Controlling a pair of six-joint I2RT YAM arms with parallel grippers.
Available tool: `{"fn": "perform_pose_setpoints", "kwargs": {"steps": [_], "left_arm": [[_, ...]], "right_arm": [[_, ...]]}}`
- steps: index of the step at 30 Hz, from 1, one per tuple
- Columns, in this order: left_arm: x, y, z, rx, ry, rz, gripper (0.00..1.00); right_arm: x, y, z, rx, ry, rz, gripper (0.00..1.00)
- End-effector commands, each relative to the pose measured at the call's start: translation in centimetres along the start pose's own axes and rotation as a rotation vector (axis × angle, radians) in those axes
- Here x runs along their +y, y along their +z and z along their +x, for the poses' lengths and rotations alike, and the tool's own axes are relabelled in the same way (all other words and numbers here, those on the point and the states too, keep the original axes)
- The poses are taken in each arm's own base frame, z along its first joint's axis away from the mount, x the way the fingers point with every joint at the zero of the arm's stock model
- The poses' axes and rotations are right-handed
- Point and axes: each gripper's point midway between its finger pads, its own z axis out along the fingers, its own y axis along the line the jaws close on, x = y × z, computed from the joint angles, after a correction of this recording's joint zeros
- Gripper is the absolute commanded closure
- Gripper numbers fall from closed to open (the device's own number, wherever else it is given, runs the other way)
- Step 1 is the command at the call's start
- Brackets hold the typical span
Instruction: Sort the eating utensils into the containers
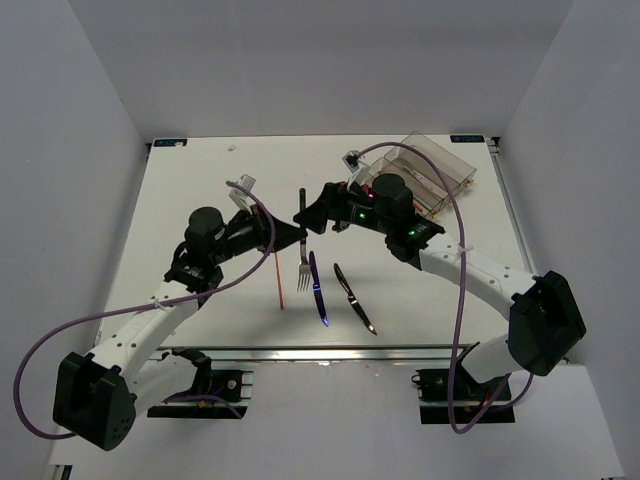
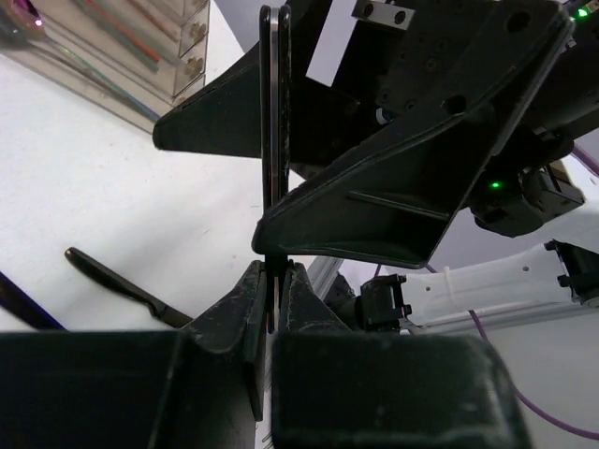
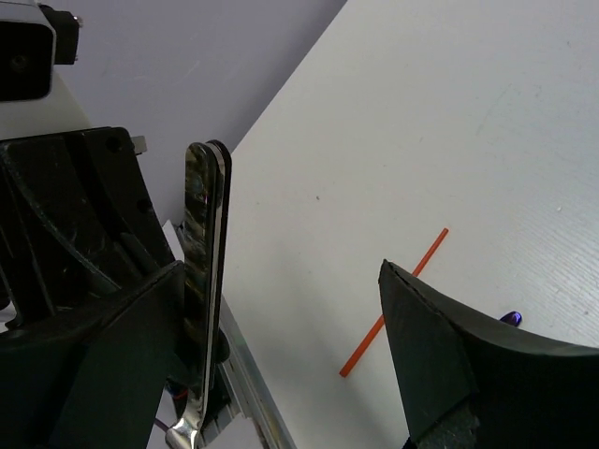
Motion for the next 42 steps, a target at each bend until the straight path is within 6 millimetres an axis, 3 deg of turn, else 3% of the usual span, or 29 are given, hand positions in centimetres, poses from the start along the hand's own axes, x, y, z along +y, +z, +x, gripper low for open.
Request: {"fn": "perform_pose_setpoints", "kwargs": {"steps": [1,3,4,6,7,8,9,11,12,13,14,16,17,18,19,20,21,22,23,24,25,27,28,29,33,35,36,40,42], "left_arm": [[-2.8,-0.4,-0.7,-0.006,0.039,0.107,1.0],[-3.0,-0.4,-0.6,-0.002,0.034,0.121,1.0],[-3.0,-0.4,-0.6,-0.003,0.032,0.121,1.0],[-2.8,-0.4,-0.5,-0.002,0.037,0.112,1.0],[-2.5,-0.4,-0.6,-0.007,0.037,0.099,1.0],[-2.0,-0.2,-0.5,-0.006,0.031,0.079,1.0],[-1.2,-0.1,-0.3,0.006,0.032,0.042,0.95],[0.9,0.4,-0.7,-0.014,0.018,-0.06,0.65],[1.8,0.5,-1.0,-0.011,0.004,-0.116,0.43],[2.8,0.6,-1.2,-0.016,-0.012,-0.176,0.03],[4.7,0.6,-2.3,-0.064,-0.022,-0.285,0.02],[7.4,0.4,-1.7,-0.001,-0.049,-0.443,0.02],[8.9,-0.3,-2.3,-0.03,-0.045,-0.546,0.02],[10.6,-1.5,-1.3,0.02,-0.051,-0.656,0.02],[10.8,-2.1,-2.1,0.001,-0.033,-0.702,0.02],[12.2,-3.9,-2.1,-0.001,-0.007,-0.818,0.02],[12.1,-4.8,-2.6,-0.01,0.018,-0.855,0.02],[11.8,-5.3,-3.3,-0.017,0.047,-0.873,0.02],[11.7,-5.8,-3.4,-0.004,0.072,-0.887,0.02],[11.8,-6.8,-3.1,0.037,0.12,-0.912,0.02],[11.4,-7.3,-3.3,0.041,0.148,-0.916,0.02],[11.4,-8.2,-3.3,0.047,0.193,-0.934,0.02],[11.4,-8.5,-3.3,0.043,0.204,-0.932,0.02],[11.4,-8.8,-3.0,0.043,0.229,-0.922,0.02],[11.8,-9.5,-2.5,0.031,0.27,-0.918,0.02],[12.1,-9.7,-2.5,0.017,0.277,-0.931,0.02],[12.4,-9.8,-2.2,0.023,0.275,-0.934,0.02],[13.1,-9.6,-1.3,0.042,0.265,-0.928,0.02],[13.3,-9.5,-1.1,0.054,0.263,-0.93,0.02]], "right_arm": [[3.1,0.3,-3.5,-0.102,-0.057,-0.076,0.14],[3.8,0.8,-3.7,-0.098,-0.073,-0.087,0.2],[3.6,1.4,-3.4,-0.085,-0.074,-0.084,0.38],[3.7,2.0,-3.2,-0.065,-0.072,-0.081,0.57],[4.1,2.2,-3.2,-0.056,-0.078,-0.101,0.78],[4.2,2.3,-3.2,-0.054,-0.079,-0.109,0.93],[4.6,2.2,-3.4,-0.061,-0.087,-0.124,1.0],[5.0,2.0,-3.6,-0.063,-0.109,-0.137,1.0],[4.3,1.9,-3.6,-0.052,-0.117,-0.116,1.0],[3.9,1.7,-3.8,-0.047,-0.131,-0.096,1.0],[3.3,1.4,-5.2,-0.069,-0.199,-0.063,1.0],[-1.0,-0.1,-7.3,-0.076,-0.232,0.085,1.0],[-2.8,-0.8,-9.4,-0.108,-0.327,0.161,1.0],[-5.8,-2.4,-11.7,-0.131,-0.376,0.247,1.0],[-9.0,-2.8,-11.5,-0.069,-0.398,0.328,1.0],[-10.2,-3.7,-14.4,-0.094,-0.469,0.403,1.0],[-13.6,-5.4,-16.4,-0.067,-0.584,0.492,1.0],[-17.2,-5.2,-16.4,-0.002,-0.614,0.549,1.0],[-19.3,-5.9,-16.4,0.069,-0.646,0.59,1.0],[-20.7,-7.4,-20.2,0.059,-0.763,0.65,1.0],[-24.4,-7.1,-19.8,0.124,-0.779,0.693,1.0],[-27.8,-8.3,-21.2,0.162,-0.827,0.721,1.0],[-29.0,-7.3,-22.0,0.176,-0.891,0.658,1.0],[-30.3,-7.8,-22.7,0.168,-0.91,0.657,1.0],[-34.5,-6.4,-21.8,0.179,-0.922,0.559,1.0],[-35.2,-6.4,-22.6,0.157,-0.909,0.547,1.0],[-36.4,-6.2,-21.7,0.181,-0.886,0.545,1.0],[-37.4,-6.5,-20.9,0.199,-0.899,0.556,1.0],[-38.2,-6.6,-19.2,0.219,-0.879,0.535,1.0]]}}
